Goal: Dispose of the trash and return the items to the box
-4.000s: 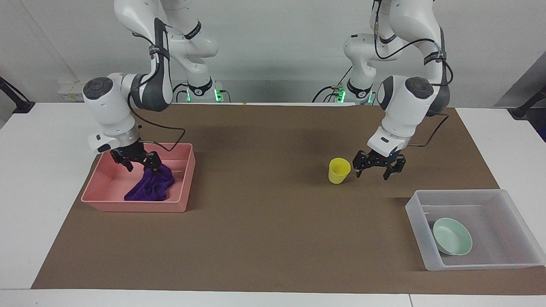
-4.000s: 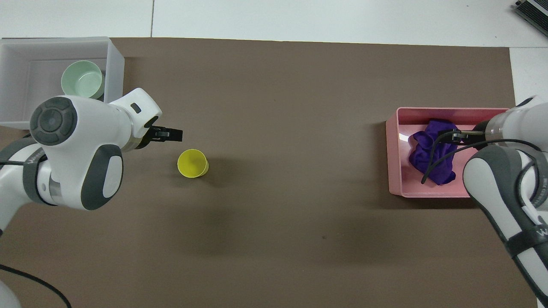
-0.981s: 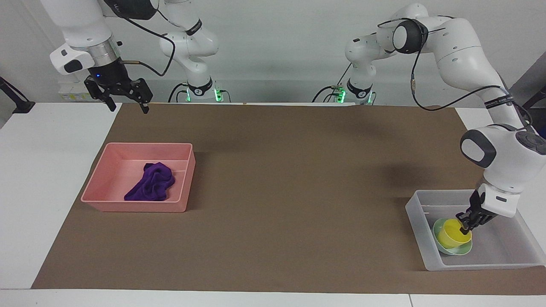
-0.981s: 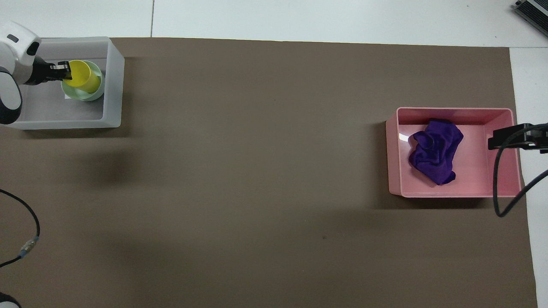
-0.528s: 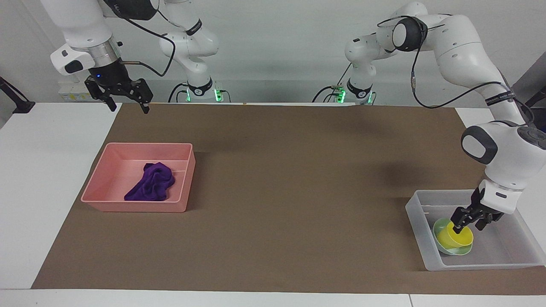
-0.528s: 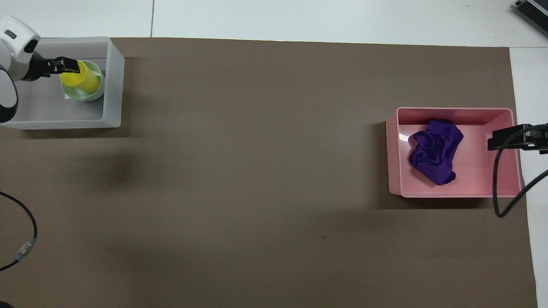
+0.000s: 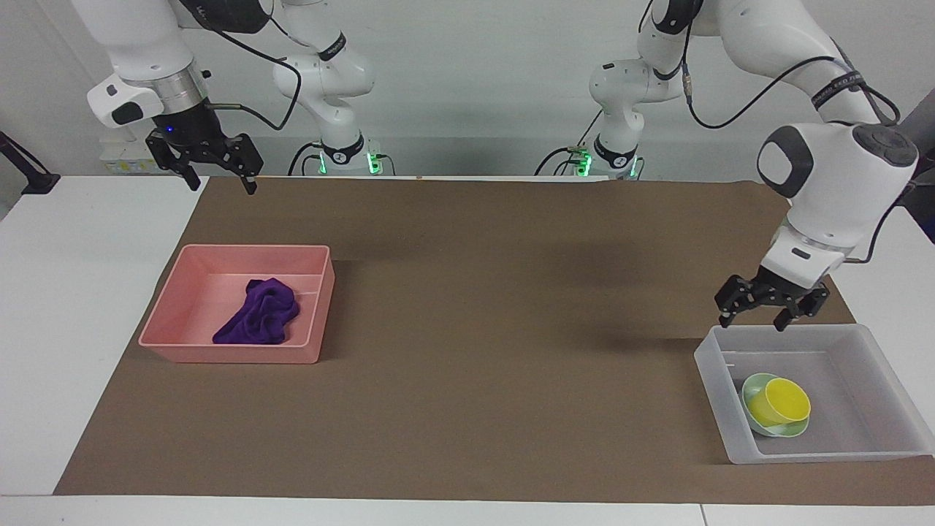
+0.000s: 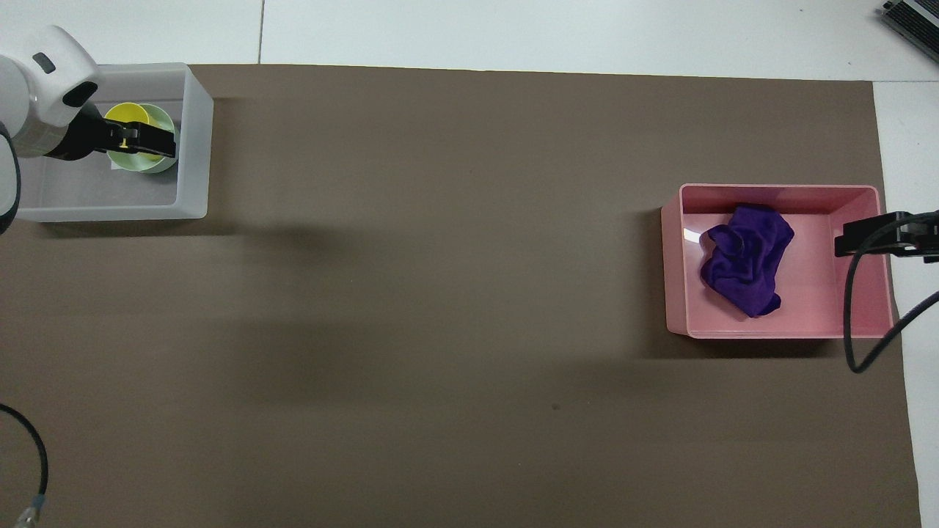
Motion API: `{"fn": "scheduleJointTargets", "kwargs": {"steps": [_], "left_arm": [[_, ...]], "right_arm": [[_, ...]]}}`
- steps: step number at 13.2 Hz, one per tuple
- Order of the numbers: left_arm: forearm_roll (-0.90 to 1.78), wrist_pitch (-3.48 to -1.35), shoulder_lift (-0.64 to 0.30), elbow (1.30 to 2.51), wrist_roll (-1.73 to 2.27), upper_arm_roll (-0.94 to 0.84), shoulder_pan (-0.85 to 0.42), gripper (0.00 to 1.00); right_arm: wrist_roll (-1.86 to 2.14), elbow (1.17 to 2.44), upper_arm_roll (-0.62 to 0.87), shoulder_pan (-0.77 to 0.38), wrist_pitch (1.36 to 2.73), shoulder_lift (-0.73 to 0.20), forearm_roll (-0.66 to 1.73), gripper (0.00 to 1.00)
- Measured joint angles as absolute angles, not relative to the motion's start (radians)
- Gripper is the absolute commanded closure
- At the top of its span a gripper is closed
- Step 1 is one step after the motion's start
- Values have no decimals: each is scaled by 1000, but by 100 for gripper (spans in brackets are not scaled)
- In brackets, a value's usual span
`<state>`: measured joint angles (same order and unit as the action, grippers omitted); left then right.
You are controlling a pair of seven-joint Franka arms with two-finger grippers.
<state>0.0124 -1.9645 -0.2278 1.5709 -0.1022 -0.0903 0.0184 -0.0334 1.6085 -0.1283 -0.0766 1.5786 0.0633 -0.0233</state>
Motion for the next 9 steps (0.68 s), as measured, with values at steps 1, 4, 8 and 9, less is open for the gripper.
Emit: {"fn": "scheduleJointTargets", "kwargs": {"steps": [1,4,8,9], "left_arm": [[12,-1932,-182,1595,-98,-90,4,0],[11,-1851,-40,1682,-97,-83,-2,0],[2,-1667,28,1618,-97,-75,9,0],[2,-1626,29,1592,-97,-75,9,0]], "right_arm": [[-33,1594,-128,-77,1559,64,-23,0],[-33,1577,-128,-77,1533,65,-23,0],[-33,1577,-128,-77,1533,65,-23,0],[-33,1577,-128,-77,1533,65,-23,0]]}}
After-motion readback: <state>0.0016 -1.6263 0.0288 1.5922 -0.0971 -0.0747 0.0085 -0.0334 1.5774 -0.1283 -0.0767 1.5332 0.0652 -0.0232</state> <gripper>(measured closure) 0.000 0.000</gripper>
